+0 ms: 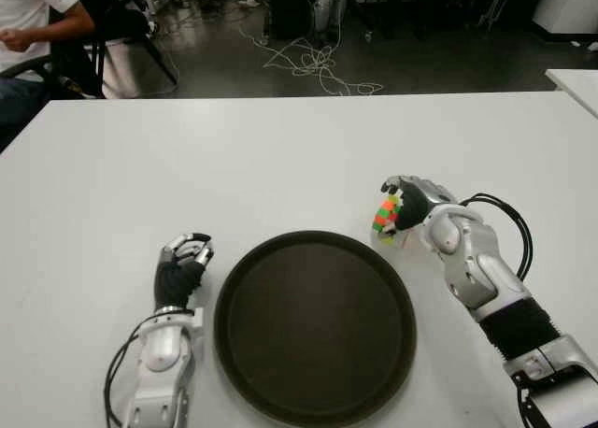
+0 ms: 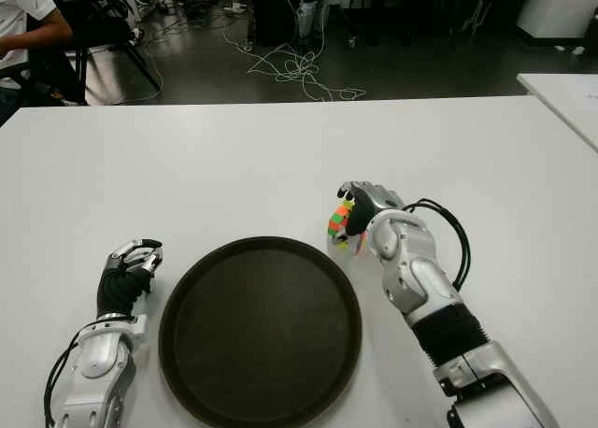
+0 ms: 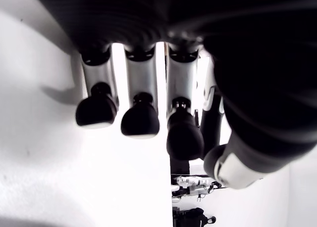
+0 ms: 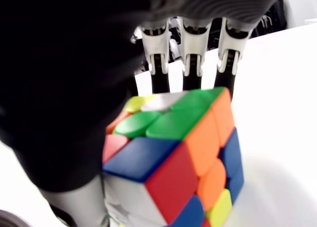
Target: Pick up the Rubik's Cube and put it in the plate
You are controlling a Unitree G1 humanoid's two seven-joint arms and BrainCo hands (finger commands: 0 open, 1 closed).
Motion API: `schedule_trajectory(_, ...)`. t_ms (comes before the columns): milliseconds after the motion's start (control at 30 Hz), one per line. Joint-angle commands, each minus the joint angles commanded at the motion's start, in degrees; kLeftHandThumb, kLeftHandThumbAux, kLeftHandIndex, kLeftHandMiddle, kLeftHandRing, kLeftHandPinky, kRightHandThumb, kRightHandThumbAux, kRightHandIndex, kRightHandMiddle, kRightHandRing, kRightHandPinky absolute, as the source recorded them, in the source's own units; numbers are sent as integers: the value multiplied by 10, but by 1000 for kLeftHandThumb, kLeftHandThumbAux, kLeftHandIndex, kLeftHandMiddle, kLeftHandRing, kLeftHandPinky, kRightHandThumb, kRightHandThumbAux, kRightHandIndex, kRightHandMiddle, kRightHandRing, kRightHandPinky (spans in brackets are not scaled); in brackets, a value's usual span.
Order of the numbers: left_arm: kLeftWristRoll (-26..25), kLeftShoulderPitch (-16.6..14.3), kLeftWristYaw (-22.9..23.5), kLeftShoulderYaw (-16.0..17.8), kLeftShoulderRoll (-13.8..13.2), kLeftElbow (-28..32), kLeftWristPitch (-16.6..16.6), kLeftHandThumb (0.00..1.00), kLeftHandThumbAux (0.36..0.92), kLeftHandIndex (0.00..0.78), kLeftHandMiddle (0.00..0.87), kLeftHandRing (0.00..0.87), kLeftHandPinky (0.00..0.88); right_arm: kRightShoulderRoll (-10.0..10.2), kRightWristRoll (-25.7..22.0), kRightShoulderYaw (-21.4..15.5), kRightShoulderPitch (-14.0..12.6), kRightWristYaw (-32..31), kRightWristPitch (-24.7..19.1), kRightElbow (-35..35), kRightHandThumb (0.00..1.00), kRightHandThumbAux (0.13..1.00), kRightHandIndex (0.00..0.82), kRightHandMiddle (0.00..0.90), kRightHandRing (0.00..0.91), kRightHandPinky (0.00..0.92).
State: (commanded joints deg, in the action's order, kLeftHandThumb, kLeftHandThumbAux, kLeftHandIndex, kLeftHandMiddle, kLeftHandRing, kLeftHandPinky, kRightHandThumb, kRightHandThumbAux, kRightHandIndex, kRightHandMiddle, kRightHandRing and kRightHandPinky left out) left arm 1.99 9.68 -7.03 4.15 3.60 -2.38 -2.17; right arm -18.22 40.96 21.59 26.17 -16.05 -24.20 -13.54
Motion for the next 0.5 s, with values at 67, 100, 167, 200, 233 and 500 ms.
schedule_trajectory(67,0,0,1,0,0,0,2,710,705,444,816,827,822,0,1,1,0,-1,-1,1,0,872,275,267,297,336)
schedule_trajectory(100,0,1,1,0,0,0,3,710,705,444,817,828,824,-1,1,1,0,-1,-1,2,0,869,271,261,291,333)
schedule_trajectory(167,-1,1,2,-1,1,1,3,710,705,444,817,829,824,-2,2,2,0,-3,-2,5,0,868,266,255,284,326)
schedule_trajectory(200,-2,1,2,-1,1,1,3,710,705,444,817,830,824,-2,4,3,0,-4,-3,6,0,867,263,252,281,323)
schedule_trajectory(233,-3,1,2,-1,2,1,3,710,705,444,816,829,823,-3,5,4,0,-5,-4,7,0,868,253,242,273,314)
schedule_trajectory(500,-8,2,6,-1,2,2,0,710,705,444,812,825,819,-1,8,17,3,-3,-1,-14,0,878,256,220,241,287)
